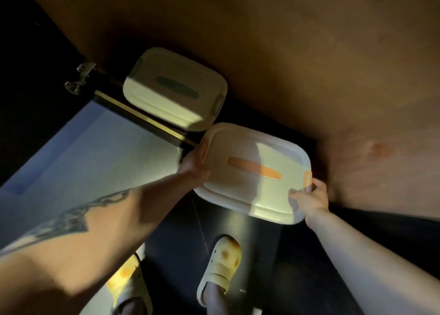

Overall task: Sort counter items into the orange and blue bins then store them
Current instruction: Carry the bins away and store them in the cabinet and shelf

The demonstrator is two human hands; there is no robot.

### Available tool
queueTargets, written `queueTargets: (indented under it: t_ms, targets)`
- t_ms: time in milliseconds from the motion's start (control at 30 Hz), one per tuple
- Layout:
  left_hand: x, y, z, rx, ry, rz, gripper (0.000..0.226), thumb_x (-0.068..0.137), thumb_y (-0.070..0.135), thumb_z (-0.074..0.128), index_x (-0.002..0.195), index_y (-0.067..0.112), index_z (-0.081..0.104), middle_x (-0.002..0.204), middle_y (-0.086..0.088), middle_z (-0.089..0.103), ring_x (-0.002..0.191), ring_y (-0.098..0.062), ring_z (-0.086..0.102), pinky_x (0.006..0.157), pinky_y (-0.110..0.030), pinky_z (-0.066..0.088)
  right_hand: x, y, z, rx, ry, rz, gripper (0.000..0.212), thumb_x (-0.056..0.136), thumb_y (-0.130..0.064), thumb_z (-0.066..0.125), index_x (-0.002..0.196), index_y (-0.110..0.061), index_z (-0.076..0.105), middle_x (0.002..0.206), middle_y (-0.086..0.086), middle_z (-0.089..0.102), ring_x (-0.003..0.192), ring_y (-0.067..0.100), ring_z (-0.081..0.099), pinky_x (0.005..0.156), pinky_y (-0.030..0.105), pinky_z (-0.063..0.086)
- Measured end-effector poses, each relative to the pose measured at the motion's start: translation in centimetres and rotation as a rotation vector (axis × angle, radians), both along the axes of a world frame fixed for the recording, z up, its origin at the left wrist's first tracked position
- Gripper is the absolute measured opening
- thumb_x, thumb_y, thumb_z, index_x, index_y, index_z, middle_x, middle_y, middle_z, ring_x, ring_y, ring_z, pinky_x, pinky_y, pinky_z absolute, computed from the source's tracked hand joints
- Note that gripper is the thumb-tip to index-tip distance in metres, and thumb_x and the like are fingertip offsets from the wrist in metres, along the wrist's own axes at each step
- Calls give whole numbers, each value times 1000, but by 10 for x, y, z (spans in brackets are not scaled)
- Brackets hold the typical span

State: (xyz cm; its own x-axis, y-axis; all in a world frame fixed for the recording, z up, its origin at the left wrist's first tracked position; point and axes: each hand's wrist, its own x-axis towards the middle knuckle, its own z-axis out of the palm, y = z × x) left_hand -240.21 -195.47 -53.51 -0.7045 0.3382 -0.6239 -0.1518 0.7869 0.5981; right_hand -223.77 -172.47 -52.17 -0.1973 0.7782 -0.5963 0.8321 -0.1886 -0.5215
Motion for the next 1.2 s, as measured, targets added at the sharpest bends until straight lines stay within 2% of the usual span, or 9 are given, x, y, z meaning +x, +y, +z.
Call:
queueTargets:
  t_ms: [133,300,400,500,567,633,700,967,1200]
  targets:
    - [-21,27,-29,-31,30,-180,91,83,11,57,151,31,1,144,-15,38,126,-33,44,95,-33,40,-15,33,-30,-2,-25,31,73,77,-9,76,138,-19,37,117,2,54,100,25,53,87,33,40]
    - [-33,47,-56,93,87,-306,89,82,4,57,152,23,5,154,-12,20,138,-30,29,107,-35,33,-11,40,-76,-13,-81,44,81,76,-13,78,142,-18,31,133,12,50,118,34,51,94,36,38]
    - [-29,47,-68,177,146,-374,93,80,6,67,152,11,8,159,-8,-1,146,-26,8,115,-32,21,-11,31,-91,35,-106,101,71,79,-17,75,138,-17,35,135,13,48,120,34,49,102,36,38]
    - [-10,38,-75,150,290,-483,105,72,31,79,150,6,12,159,-9,-10,147,-27,-5,119,-37,7,-16,11,-82,217,-287,490,68,81,-49,67,137,-23,39,138,16,43,129,38,39,107,44,36]
    - [3,32,-81,50,403,-620,97,77,48,70,150,15,15,159,-7,-5,147,-24,-7,119,-39,7,-16,-14,-74,216,-259,861,80,83,-65,55,148,-31,24,157,6,19,145,33,13,114,50,20]
    - [11,30,-87,-48,453,-711,79,89,48,55,151,24,13,161,0,-3,147,-17,-10,119,-39,3,-15,-33,-75,223,-317,1172,83,87,-68,43,152,-37,0,159,-1,-9,147,30,-10,114,56,12]
    - [12,33,-88,-94,460,-728,69,94,41,48,151,27,12,161,2,-3,147,-16,-10,118,-37,1,-20,-36,-76,277,-428,1282,75,93,-61,34,149,-40,-12,160,5,-16,146,33,-13,114,57,18]
    - [2,65,-87,-186,470,-606,62,95,13,38,151,23,12,160,-1,-2,147,-21,-4,118,-34,7,-66,-31,-86,329,-572,1166,90,96,-25,51,145,-40,-22,159,4,-17,147,35,-7,107,54,32]
    - [-6,55,-103,-223,450,-695,66,96,22,37,152,18,2,160,0,-9,147,-20,-10,118,-37,3,-99,-21,-91,385,-652,1157,81,95,-27,51,150,-37,-8,161,7,-3,142,36,17,96,50,43]
